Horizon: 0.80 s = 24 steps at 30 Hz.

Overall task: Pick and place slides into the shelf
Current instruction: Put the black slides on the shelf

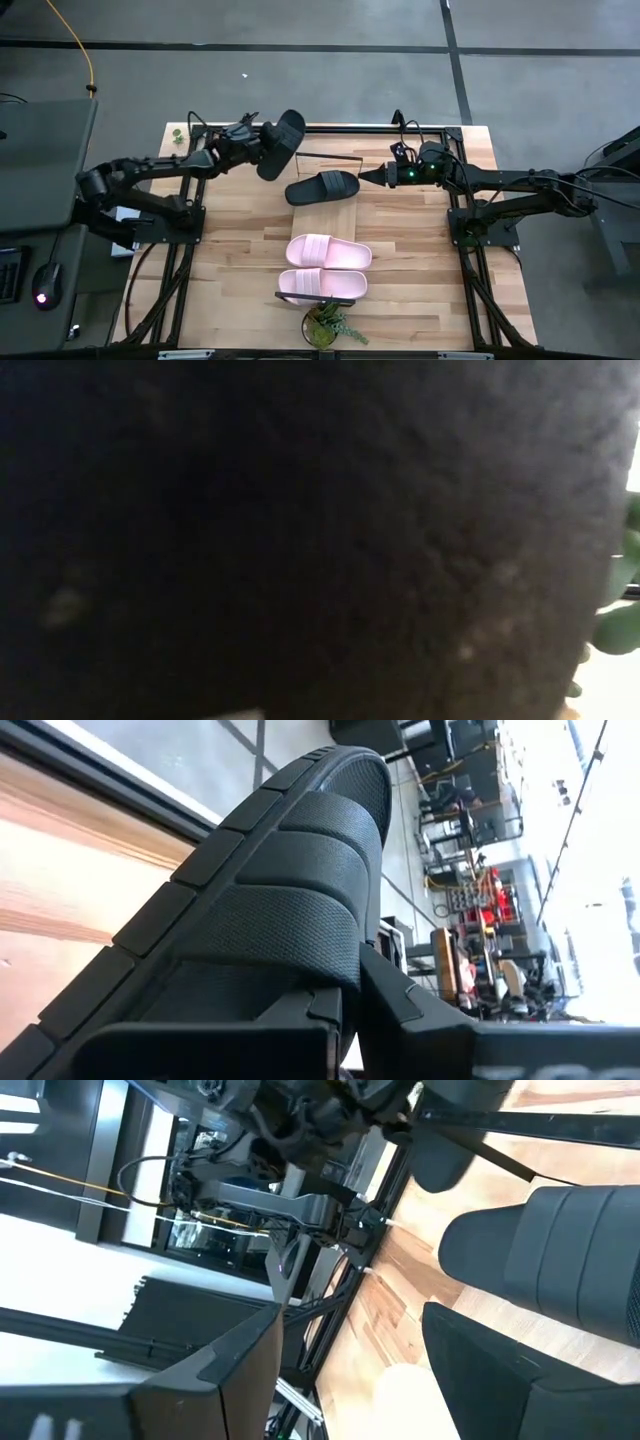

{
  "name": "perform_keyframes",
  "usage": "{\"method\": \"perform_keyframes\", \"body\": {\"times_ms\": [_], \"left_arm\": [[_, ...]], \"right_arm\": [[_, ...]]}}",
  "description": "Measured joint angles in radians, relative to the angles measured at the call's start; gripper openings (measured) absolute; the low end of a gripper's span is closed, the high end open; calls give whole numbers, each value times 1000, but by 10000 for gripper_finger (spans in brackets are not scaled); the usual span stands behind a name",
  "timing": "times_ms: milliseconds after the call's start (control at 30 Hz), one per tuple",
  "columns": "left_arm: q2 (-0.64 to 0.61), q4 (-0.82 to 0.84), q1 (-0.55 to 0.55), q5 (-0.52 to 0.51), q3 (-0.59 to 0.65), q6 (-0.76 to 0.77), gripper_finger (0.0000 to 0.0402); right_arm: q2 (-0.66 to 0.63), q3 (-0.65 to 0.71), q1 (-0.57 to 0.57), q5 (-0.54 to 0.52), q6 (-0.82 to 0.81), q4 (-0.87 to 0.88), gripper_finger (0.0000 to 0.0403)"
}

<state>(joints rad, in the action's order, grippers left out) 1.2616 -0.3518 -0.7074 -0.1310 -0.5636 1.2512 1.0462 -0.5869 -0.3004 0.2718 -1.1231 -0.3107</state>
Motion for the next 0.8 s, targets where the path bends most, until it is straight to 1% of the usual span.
{"method": "perform_keyframes", "body": {"times_ms": [267,400,500,700,800], "left_arm": [[-204,177,0,3,0,-88,1],[-294,260,1,16,0,-97,1],[-348,304,1,51,0,-104,1],[-428,304,1,123,0,-149,1],[-450,329,1,162,-23,-175,1]], "right_arm": [[0,0,-1,-19,3,0,231],[0,0,-1,-20,3,-1,231],[0,0,-1,-21,3,-5,231],[0,0,-1,-16,2,-8,231],[0,0,-1,-8,-2,-8,231]]}}
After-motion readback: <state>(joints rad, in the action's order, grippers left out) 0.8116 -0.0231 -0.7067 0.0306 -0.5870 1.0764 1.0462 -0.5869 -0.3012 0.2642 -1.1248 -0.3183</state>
